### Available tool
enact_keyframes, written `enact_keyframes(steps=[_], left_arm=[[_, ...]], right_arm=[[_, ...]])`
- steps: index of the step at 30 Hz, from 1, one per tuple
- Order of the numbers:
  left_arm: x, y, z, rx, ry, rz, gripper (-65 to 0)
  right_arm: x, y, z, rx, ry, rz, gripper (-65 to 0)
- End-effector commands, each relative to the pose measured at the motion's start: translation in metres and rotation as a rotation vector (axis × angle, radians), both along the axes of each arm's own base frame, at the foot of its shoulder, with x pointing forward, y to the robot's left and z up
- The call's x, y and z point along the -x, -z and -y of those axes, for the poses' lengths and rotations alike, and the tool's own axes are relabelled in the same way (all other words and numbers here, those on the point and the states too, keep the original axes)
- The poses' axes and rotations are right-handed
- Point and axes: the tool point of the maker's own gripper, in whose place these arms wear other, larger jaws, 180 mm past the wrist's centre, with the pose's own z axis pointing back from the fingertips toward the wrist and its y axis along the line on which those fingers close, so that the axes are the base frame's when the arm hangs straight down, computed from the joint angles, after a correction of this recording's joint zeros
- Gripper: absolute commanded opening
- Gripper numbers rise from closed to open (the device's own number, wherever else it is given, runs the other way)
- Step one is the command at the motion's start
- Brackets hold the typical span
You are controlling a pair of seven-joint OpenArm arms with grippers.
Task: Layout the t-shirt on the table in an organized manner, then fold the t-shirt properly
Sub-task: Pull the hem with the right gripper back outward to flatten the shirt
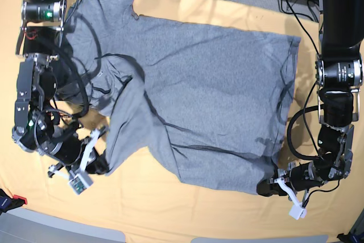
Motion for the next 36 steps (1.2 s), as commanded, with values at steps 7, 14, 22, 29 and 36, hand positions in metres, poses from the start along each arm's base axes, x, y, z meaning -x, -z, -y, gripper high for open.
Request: enact_keyframes(steps=[7, 14, 22, 29, 36], left_arm=[[-0.013, -0.036, -0.002, 0.029, -0.008, 0.087, -65.0], [-0.014, -0.036, -0.002, 0.029, -0.008, 0.087, -65.0], [-0.014, -0.036, -0.002, 0.029, -0.009, 0.088, -65.0], [-0.014, -0.036, -0.002, 0.029, -0.008, 0.088, -65.0], [-0.013, -0.037, -0.008, 0.023, -0.017, 0.090, -65.0]], right_arm=[[-0.047, -0.007, 0.043, -0.010, 0.180, -0.018, -65.0], [-0.078, -0.003, 0.061, -0.063, 0.227, -0.101, -65.0], [-0.108, -0.042, 0.072, -0.081, 0.261, -0.054, -65.0], [-0.128, -0.088, 0.087, -0.030, 0.350, 0.040, -65.0], [-0.131, -0.095, 0.079, -0.005, 0.330, 0.054, -65.0]])
